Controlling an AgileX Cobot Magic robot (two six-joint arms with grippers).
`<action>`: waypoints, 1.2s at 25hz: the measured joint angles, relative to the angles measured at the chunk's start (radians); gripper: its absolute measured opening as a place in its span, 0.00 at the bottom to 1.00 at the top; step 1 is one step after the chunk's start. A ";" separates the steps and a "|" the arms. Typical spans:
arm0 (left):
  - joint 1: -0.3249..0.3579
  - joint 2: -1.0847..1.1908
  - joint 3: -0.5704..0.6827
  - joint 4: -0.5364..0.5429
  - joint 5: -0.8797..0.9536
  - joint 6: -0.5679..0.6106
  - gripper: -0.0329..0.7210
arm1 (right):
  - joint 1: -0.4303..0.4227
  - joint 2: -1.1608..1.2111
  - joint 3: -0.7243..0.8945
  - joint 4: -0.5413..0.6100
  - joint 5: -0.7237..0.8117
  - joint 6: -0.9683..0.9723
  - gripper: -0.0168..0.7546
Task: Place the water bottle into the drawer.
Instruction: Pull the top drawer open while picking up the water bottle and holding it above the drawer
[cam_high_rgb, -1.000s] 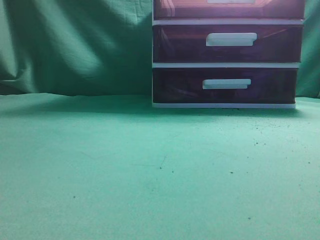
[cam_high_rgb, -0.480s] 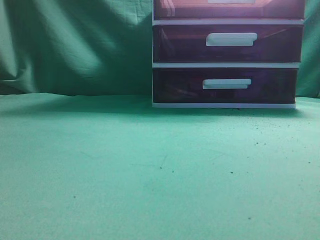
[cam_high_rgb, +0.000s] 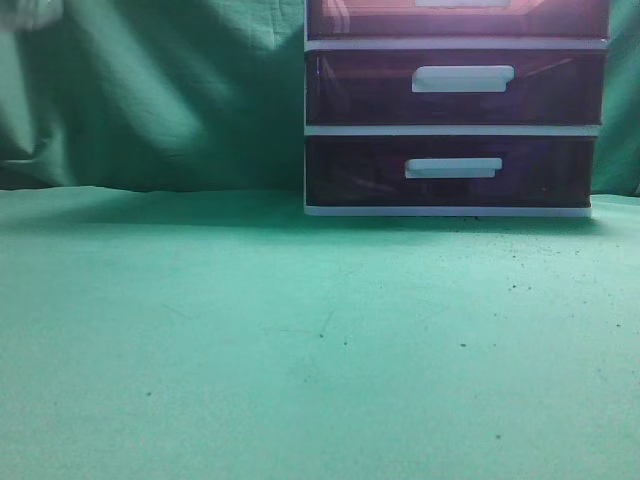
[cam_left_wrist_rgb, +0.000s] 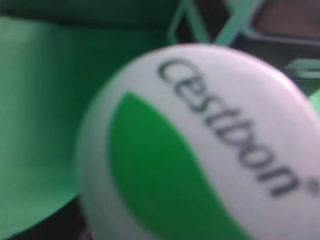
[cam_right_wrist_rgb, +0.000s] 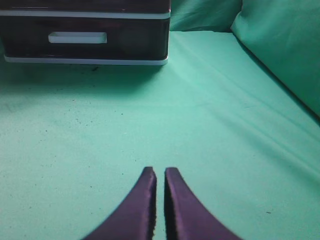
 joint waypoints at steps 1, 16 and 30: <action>0.000 -0.017 -0.022 -0.012 0.028 0.000 0.45 | 0.000 0.000 0.000 0.000 0.000 0.000 0.09; -0.088 -0.185 -0.132 -0.130 0.297 0.072 0.45 | 0.000 0.000 0.002 0.315 -0.479 0.025 0.09; -0.230 -0.183 -0.132 0.087 0.244 0.142 0.45 | 0.000 0.393 -0.495 0.252 -0.091 -0.149 0.09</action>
